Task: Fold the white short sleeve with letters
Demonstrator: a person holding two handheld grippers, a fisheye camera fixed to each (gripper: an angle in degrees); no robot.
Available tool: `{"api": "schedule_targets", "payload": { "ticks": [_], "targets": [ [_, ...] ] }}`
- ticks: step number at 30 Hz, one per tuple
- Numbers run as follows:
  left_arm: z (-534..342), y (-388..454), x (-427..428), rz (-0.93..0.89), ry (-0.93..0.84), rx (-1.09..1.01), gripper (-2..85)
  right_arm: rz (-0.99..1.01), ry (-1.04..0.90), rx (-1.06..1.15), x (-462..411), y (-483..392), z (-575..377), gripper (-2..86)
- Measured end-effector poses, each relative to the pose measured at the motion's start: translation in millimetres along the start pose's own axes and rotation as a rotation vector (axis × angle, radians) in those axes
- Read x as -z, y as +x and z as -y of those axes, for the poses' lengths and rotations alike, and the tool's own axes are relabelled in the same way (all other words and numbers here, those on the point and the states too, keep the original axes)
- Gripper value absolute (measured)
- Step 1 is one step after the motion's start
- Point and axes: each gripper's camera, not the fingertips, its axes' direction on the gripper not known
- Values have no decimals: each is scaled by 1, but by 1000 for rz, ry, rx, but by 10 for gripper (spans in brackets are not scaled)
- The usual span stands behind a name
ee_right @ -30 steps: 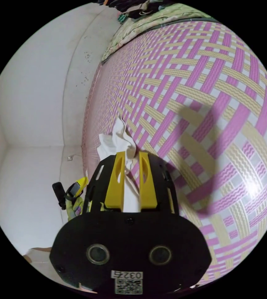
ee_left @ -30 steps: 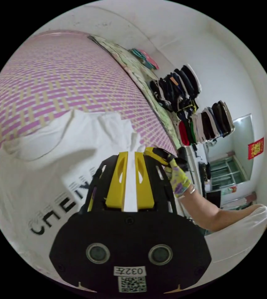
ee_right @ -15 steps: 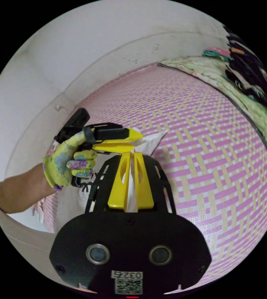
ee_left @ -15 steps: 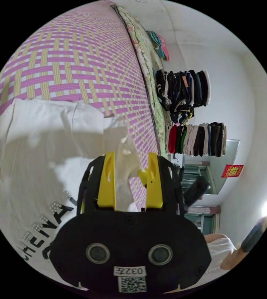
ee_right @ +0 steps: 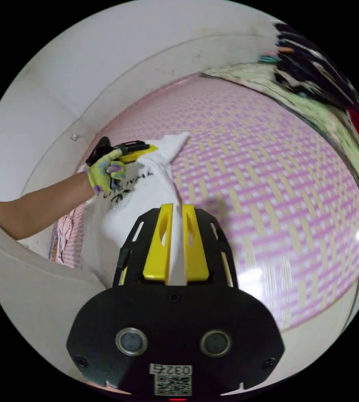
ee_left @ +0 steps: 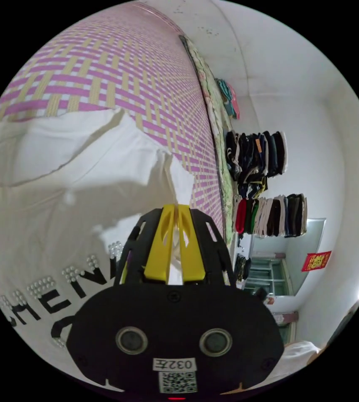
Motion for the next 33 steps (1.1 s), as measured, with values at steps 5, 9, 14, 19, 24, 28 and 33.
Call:
{"api": "schedule_targets", "payload": {
  "ticks": [5,9,14,19,24,28,33],
  "targets": [
    [-19,-24,5,-72,92,80,-11,-64,-43,-258,74,46,-128,72],
    [-31,-15,5,-63,142,76,-12,-56,-8,-377,111,49,-201,86],
    [-42,6,2,-71,191,70,-12,-41,-27,-348,101,23,-207,33],
    [-51,25,14,-87,223,42,-12,-64,50,-247,120,-24,-188,-3],
    [-78,32,64,-158,303,-54,-11,-146,101,18,159,-119,-172,-7],
    [-101,-2,100,18,323,-29,-11,-107,61,260,148,-200,-167,-7],
    [-117,-57,100,76,294,127,-11,-22,-80,341,86,-229,-166,-7]
  ]
}}
